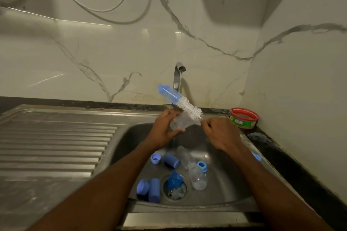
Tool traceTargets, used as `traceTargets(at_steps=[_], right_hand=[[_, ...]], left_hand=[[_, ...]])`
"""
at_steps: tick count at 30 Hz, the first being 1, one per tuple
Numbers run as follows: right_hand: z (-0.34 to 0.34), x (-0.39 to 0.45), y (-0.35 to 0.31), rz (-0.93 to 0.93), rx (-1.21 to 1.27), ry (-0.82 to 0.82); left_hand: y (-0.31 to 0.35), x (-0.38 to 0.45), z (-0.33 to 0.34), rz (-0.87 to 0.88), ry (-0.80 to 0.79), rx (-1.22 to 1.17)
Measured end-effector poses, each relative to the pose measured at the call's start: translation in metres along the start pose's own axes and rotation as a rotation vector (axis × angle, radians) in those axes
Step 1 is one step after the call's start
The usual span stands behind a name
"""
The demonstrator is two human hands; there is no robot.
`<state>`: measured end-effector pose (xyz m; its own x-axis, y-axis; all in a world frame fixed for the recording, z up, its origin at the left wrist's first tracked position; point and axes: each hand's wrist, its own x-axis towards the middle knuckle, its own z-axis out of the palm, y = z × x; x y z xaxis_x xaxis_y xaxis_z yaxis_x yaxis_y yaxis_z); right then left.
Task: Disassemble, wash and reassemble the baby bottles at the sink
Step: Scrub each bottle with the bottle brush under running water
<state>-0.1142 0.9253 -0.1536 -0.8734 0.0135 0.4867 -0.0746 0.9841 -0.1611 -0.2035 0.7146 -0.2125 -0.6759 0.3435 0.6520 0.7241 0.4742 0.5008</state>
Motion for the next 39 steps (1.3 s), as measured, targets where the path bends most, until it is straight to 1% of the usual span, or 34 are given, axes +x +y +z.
traceTargets(at_steps=[2, 3, 4, 5, 8, 9, 10, 11, 14, 15, 16, 17, 20, 21, 22, 23, 25, 26, 27, 28, 31, 32, 33, 34, 36, 37, 39], right_hand=[[-0.001, -0.002, 0.005, 0.017, 0.009, -0.007], [0.0, -0.003, 0.009, 0.017, 0.008, -0.013], [0.002, -0.004, 0.011, 0.011, 0.008, -0.023], [0.002, -0.004, 0.01, 0.003, 0.017, -0.032], [0.003, -0.002, 0.003, -0.002, 0.08, -0.041], [0.002, -0.001, 0.001, 0.001, 0.088, -0.03], [0.002, 0.0, 0.0, 0.006, 0.082, -0.019], [0.0, -0.001, 0.001, 0.009, 0.07, -0.01], [0.0, -0.004, 0.009, 0.025, 0.044, -0.05], [0.001, -0.005, 0.011, 0.024, 0.038, -0.066], [0.002, -0.005, 0.011, 0.023, 0.037, -0.077], [0.002, -0.004, 0.009, 0.02, 0.043, -0.078], [0.0, -0.001, 0.001, 0.019, 0.081, -0.045], [-0.002, -0.001, 0.0, 0.022, 0.077, -0.035], [-0.003, -0.001, 0.001, 0.028, 0.067, -0.037], [-0.003, -0.001, 0.003, 0.031, 0.062, -0.048], [-0.003, -0.005, 0.009, 0.044, 0.043, -0.08], [-0.003, -0.006, 0.011, 0.045, 0.031, -0.091], [-0.002, -0.006, 0.012, 0.037, 0.026, -0.094], [-0.001, -0.005, 0.012, 0.035, 0.029, -0.095], [0.002, -0.001, 0.006, 0.067, 0.062, -0.086], [0.002, 0.0, 0.004, 0.09, 0.048, -0.085], [0.002, 0.0, 0.005, 0.108, 0.022, -0.077], [0.002, 0.0, 0.006, 0.112, -0.005, -0.055], [0.0, -0.004, 0.009, 0.067, -0.019, -0.011], [-0.001, -0.006, 0.008, 0.025, -0.012, -0.026], [0.004, -0.01, 0.002, -0.053, -0.011, -0.135]], left_hand=[[-0.007, 0.002, -0.003, -0.135, 0.155, -0.031], [-0.014, 0.002, -0.006, -0.178, 0.207, -0.017], [-0.019, 0.0, -0.009, -0.187, 0.215, -0.005], [-0.02, -0.003, -0.011, -0.161, 0.178, -0.01], [-0.001, -0.007, -0.007, 0.022, -0.034, -0.085], [0.004, -0.005, -0.003, 0.062, -0.074, -0.095], [0.007, -0.003, 0.002, 0.071, -0.074, -0.109], [0.008, -0.001, 0.004, 0.041, -0.037, -0.123], [-0.004, 0.0, -0.002, -0.18, 0.138, -0.119], [-0.011, -0.001, -0.005, -0.234, 0.164, -0.112], [-0.014, -0.003, -0.008, -0.244, 0.157, -0.11], [-0.013, -0.005, -0.009, -0.212, 0.119, -0.116], [0.004, -0.005, -0.006, 0.017, -0.104, -0.162], [0.007, -0.005, -0.002, 0.057, -0.147, -0.157], [0.007, -0.003, 0.002, 0.056, -0.139, -0.156], [0.004, -0.001, 0.004, 0.003, -0.088, -0.157], [-0.004, 0.0, 0.001, -0.167, 0.072, -0.177], [-0.007, -0.001, -0.004, -0.223, 0.129, -0.184], [-0.01, -0.002, -0.007, -0.241, 0.149, -0.18], [-0.009, -0.004, -0.01, -0.228, 0.122, -0.18], [0.011, -0.006, -0.009, -0.088, -0.073, -0.225], [0.016, -0.006, -0.005, -0.052, -0.096, -0.212], [0.017, -0.004, 0.0, -0.047, -0.08, -0.191], [0.018, -0.002, 0.004, -0.073, -0.032, -0.178], [0.013, 0.0, 0.006, -0.204, 0.084, -0.18], [0.01, -0.001, 0.004, -0.285, 0.129, -0.197], [0.002, -0.003, -0.003, -0.414, 0.166, -0.261]])
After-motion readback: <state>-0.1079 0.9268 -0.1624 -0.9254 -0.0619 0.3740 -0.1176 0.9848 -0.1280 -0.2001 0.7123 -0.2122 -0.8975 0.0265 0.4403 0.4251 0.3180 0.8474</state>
